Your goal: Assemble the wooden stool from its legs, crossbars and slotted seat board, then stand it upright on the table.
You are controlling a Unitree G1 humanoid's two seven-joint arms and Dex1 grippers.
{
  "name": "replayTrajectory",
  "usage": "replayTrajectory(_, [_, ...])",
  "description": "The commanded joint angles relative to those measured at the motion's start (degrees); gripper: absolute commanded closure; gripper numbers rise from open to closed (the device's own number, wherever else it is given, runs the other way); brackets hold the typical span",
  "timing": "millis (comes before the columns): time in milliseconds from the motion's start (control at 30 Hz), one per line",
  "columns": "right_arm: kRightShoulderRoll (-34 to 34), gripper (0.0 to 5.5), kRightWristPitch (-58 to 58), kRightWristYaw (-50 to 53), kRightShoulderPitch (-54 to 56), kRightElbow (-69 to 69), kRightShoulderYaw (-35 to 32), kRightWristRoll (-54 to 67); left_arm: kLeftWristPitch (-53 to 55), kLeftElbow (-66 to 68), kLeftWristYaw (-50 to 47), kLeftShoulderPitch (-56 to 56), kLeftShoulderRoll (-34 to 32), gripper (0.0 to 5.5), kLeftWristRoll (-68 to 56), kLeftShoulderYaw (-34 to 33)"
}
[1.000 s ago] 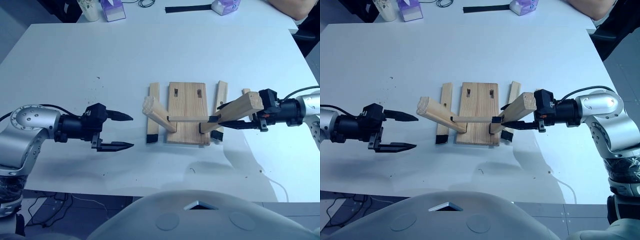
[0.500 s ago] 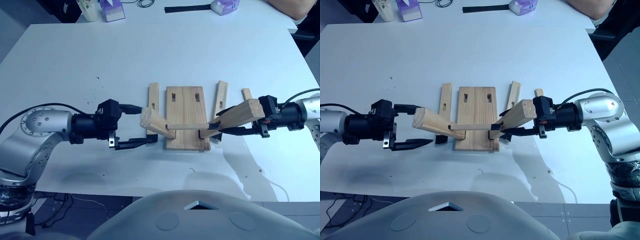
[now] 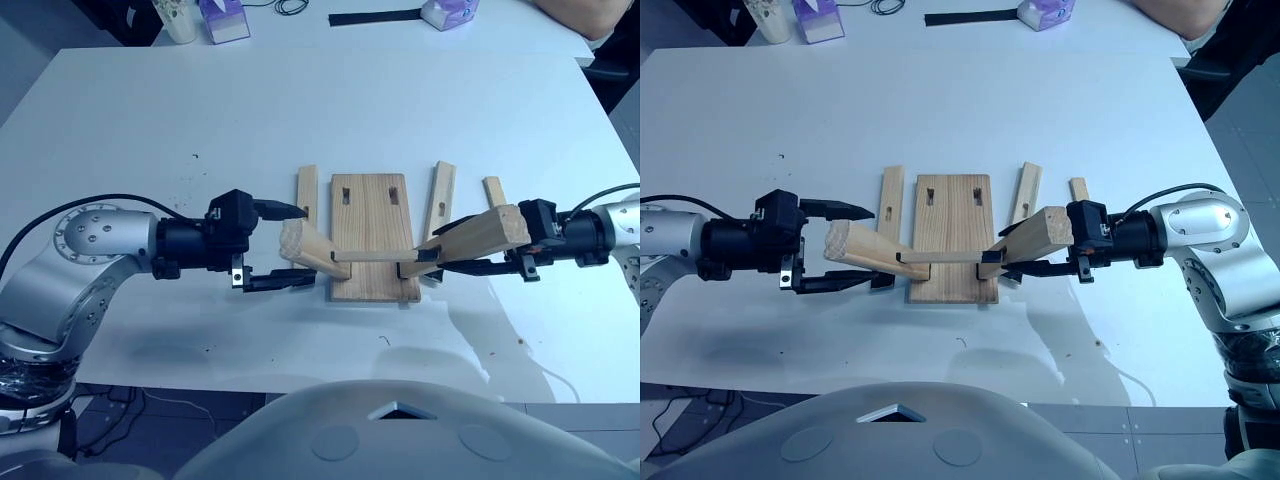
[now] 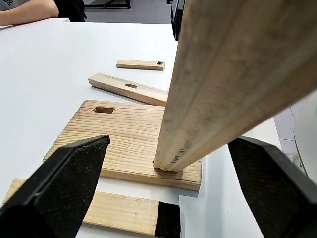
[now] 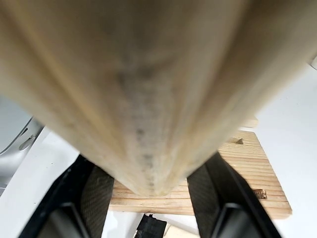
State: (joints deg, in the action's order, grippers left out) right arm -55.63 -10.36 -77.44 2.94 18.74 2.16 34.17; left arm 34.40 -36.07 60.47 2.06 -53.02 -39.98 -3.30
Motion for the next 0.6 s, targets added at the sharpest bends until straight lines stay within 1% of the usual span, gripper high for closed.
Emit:
replayTrajectory(33, [-2.86,3.48,-1.09,-1.59,-2.77,0.44,3.28,-5.74,0.97,0.29,-1.39,1.79,0.78,1.15,0.29,1.31])
replayTrajectory(600, [-4.58,3.48,-0.39,-1.54,-3.27,4.49,4.72,-5.94,2.48,2.45,-2.87,3.17,1.55,1.15,1.31,2.84])
